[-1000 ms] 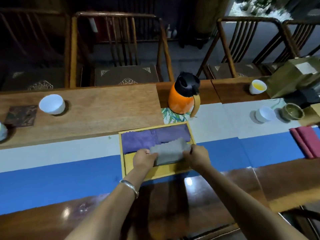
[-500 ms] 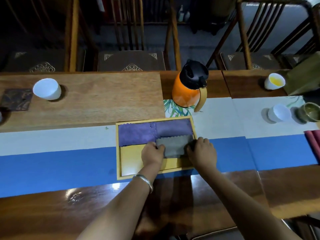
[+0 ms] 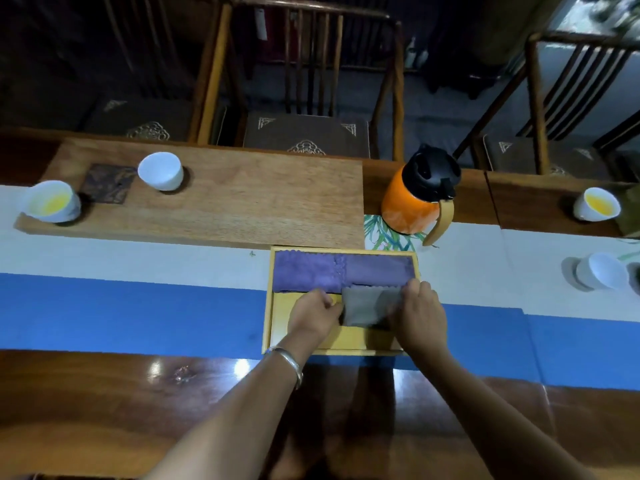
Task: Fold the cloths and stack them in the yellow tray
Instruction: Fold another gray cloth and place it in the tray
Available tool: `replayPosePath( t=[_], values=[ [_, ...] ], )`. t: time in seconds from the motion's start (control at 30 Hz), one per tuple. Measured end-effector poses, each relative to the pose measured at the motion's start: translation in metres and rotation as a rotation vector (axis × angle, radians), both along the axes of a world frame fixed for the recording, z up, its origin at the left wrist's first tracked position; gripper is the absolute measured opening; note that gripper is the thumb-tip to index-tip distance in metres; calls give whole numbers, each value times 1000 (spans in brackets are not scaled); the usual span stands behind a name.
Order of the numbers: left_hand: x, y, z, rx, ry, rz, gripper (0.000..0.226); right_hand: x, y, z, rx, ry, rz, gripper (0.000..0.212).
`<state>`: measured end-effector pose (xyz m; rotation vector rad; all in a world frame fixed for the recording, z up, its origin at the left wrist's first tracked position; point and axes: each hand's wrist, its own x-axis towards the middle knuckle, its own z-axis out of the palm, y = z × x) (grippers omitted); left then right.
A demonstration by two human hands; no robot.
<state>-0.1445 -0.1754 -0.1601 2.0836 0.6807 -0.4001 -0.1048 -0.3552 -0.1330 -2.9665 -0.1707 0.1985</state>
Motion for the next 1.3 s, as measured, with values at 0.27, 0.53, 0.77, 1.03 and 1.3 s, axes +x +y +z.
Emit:
replayPosePath(
  t=[0.27, 0.53, 0.77, 1.03, 1.3],
  values=[
    [-59, 120, 54, 128, -47, 126, 15, 2, 108, 37, -43, 19, 418, 29],
    [-205, 254, 121, 313, -52, 423, 19, -63, 255, 81, -23, -67, 807, 26],
    [-429, 329, 148, 380, 24, 736, 17, -210, 398, 98, 55, -122, 1121, 26],
    [-684, 344, 141, 382, 125, 1129, 16, -435, 516, 96, 107, -51, 1524, 26],
    [-787, 315, 101, 279, 127, 1310, 26, -570, 562, 66, -96, 119, 1849, 34]
  ],
)
